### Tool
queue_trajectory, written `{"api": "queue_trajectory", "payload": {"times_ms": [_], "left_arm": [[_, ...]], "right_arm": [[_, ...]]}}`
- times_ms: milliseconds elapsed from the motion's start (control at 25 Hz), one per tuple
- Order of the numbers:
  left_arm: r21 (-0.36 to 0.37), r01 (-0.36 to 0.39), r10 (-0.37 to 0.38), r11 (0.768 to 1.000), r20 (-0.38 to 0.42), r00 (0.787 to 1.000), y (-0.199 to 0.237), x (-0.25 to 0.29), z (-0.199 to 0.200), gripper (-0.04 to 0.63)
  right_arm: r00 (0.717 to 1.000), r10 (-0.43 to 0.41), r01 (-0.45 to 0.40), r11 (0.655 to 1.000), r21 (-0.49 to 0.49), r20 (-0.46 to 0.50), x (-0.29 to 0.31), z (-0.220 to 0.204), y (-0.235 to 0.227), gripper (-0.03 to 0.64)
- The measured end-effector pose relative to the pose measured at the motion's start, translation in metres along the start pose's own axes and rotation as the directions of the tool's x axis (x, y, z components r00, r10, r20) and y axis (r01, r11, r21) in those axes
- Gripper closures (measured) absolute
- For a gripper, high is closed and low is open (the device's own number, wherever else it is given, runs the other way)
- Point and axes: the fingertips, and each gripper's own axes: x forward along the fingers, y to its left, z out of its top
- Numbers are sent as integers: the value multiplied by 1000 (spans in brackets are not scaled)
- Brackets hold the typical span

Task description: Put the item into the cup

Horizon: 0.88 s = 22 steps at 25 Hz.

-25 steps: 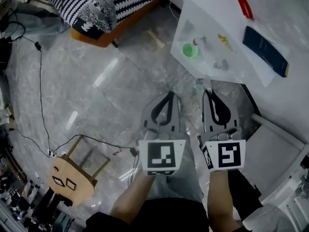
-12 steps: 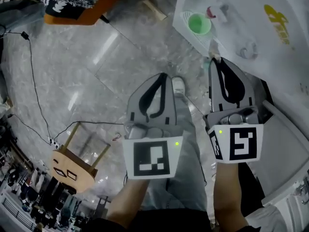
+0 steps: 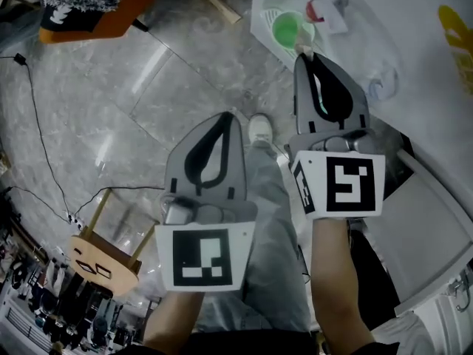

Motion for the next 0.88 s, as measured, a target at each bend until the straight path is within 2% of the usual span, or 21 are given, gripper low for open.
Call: {"api": "queue_trajectory", "payload": {"times_ms": [320, 560, 680, 800, 880], "left_arm": [[20, 16, -16, 1000, -10, 1000, 2, 7, -1, 581], [-19, 5, -5, 1000, -15, 1000, 2, 5, -6, 581], [-11, 19, -19, 1000, -18, 1000, -4, 5, -6, 581], [0, 30, -30, 1000, -22, 999, -8, 6, -5, 581], [1, 31, -31, 1000, -23, 999, -7, 5, -5, 581]], "right_arm": [[998, -40, 39, 999, -22, -53, 26, -22, -3, 581], [996, -53, 52, 998, -24, -73, 34, -33, -6, 581], [995, -71, 69, 997, -30, -67, 34, -35, -10, 581], [996, -75, 74, 997, -25, -48, 36, -33, -13, 570], [996, -75, 74, 997, -19, -45, 37, -33, -14, 535]]}}
